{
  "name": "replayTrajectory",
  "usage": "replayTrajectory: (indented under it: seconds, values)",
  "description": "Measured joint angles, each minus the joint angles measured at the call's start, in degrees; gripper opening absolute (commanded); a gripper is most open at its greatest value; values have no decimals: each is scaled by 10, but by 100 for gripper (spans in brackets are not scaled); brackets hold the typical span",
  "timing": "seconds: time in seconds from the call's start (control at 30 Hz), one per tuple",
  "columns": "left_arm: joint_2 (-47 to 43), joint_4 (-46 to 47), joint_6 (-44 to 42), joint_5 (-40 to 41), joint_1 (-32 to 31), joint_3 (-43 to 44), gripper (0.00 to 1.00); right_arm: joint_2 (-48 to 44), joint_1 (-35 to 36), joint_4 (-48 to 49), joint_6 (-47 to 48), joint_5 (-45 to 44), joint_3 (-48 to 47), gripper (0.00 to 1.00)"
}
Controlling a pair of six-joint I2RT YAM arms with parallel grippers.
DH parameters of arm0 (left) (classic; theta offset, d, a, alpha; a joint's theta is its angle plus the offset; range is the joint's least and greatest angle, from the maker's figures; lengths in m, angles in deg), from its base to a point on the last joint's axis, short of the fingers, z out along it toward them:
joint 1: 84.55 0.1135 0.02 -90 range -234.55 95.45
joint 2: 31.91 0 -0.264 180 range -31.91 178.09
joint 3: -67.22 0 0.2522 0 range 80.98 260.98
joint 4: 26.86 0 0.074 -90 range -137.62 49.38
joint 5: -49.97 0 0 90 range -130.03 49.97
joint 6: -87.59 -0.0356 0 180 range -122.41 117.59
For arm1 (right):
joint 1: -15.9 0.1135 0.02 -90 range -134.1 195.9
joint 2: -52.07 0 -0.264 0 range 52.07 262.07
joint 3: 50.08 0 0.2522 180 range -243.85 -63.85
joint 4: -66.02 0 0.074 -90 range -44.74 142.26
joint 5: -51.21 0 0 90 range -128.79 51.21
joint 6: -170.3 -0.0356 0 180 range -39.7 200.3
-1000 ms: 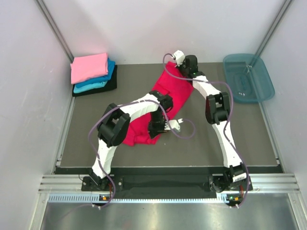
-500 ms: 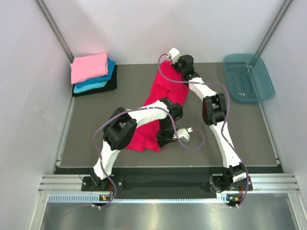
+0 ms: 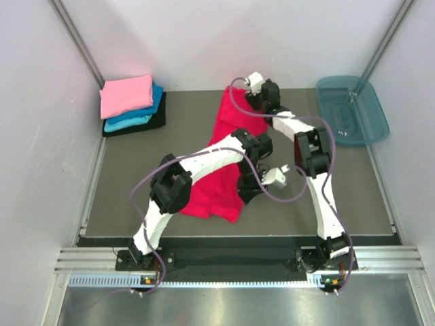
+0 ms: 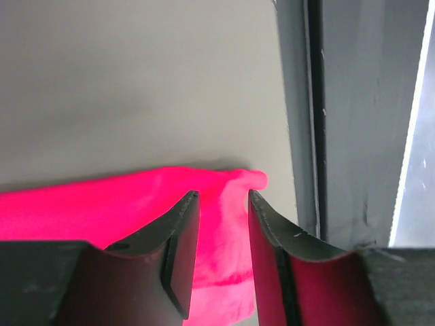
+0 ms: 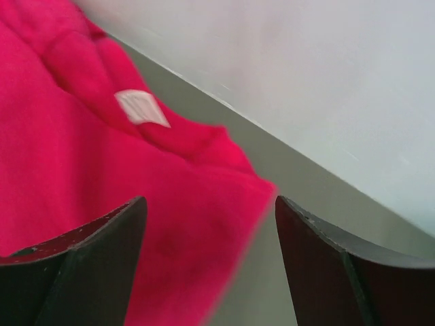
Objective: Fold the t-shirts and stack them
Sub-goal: Fold the tshirt
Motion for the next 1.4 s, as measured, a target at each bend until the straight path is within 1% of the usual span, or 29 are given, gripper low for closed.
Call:
replayTrajectory:
  seconds: [0.07,0.13,0.27,0.33,0.4,0.43,0.47,0.53,0.6,0.67,0.77,0.87,0.97,1.07,1.13,1.27,1.4]
  values:
    - [-4,0,24,7,2,39,42,-64,-12,-26,-26,-7,51,76]
    - [-21,3,50,15,9,68,46,-146,-31,-59,-69,-6,99,75]
    - [-97,15,123,34,50,67,47,-337,-76,-126,-184,26,196,75]
    - [-144,34,174,44,93,47,48,-445,-93,-153,-252,66,264,75]
    - [-184,58,232,59,153,23,50,-540,-94,-163,-319,118,350,73]
    - [-200,72,257,68,184,8,52,-570,-90,-172,-344,141,385,72]
    - [-213,84,283,73,219,-7,52,-605,-85,-175,-374,175,432,72]
    - [-229,104,325,80,275,-42,49,-649,-73,-178,-436,241,534,71]
    - [-240,123,371,68,336,-95,47,-660,-62,-188,-495,298,633,71]
    - [-247,137,412,48,395,-156,46,-660,-46,-215,-540,331,713,71]
    - [-249,150,463,14,473,-251,46,-668,1,-241,-588,362,796,71]
    - [-264,162,494,-16,532,-349,46,-693,64,-239,-627,383,833,69]
    - [-295,170,515,-36,559,-435,48,-702,94,-216,-657,401,840,66]
    - [-325,187,534,-53,560,-500,48,-692,118,-174,-696,405,853,64]
    - [-338,204,544,-61,558,-534,48,-671,146,-145,-724,405,863,62]
    - [-343,235,556,-67,558,-573,47,-629,197,-115,-763,402,882,59]
    - [-337,262,563,-67,558,-581,47,-607,222,-92,-792,406,880,57]
